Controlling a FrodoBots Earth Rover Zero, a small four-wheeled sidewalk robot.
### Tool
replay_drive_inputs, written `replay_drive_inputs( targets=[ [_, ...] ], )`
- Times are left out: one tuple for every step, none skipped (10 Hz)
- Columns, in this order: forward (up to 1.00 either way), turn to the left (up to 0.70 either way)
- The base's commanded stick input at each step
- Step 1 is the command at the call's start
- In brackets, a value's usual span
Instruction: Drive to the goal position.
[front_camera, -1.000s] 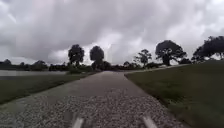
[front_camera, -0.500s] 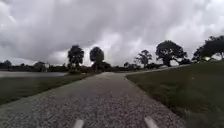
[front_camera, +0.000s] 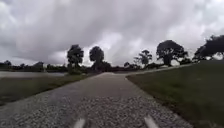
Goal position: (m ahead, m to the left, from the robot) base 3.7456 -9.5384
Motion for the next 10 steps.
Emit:
replay_drive_inputs(
  targets=[
    [0.70, 0.00],
    [0.70, 0.00],
    [0.70, 0.00],
    [0.70, 0.00],
    [0.70, 0.00],
    [0.70, 0.00],
    [0.70, 0.00],
    [0.70, 0.00],
    [0.70, 0.00],
    [0.70, 0.00]
  ],
)
